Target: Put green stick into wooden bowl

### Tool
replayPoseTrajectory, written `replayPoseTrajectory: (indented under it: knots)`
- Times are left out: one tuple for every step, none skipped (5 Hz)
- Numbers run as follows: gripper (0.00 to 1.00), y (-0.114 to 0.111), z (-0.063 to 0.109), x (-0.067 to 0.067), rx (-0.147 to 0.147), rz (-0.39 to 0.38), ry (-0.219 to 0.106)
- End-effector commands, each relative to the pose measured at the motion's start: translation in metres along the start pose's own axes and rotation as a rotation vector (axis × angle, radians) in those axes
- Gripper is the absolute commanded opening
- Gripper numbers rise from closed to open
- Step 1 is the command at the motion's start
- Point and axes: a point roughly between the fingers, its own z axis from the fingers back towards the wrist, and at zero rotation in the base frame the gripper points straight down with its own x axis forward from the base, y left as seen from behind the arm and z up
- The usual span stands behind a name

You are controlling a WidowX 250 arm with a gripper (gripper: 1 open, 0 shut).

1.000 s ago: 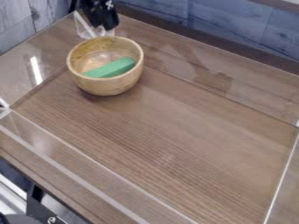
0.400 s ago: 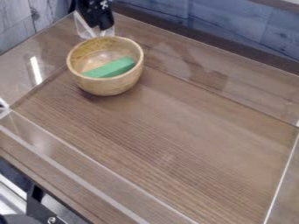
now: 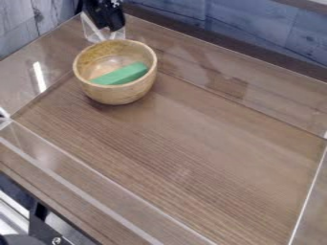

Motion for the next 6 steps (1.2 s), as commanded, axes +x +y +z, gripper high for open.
replayPoseTrajectory:
  knots:
    - [1.00, -0.001, 0.016, 0.010, 0.051, -0.021, -0.033]
    - [1.00, -0.003, 0.017, 0.010, 0.056, 0.043, -0.047]
    - [0.00, 0.005, 0.013, 0.007, 0.060, 0.032, -0.039]
    - [0.00, 0.015, 0.008, 0.004, 0.060, 0.035, -0.031]
    - [1.00, 0.016, 0.007, 0.004, 0.057, 0.008, -0.019]
    - [1.00, 0.016, 0.005, 0.003, 0.053, -0.026, -0.005]
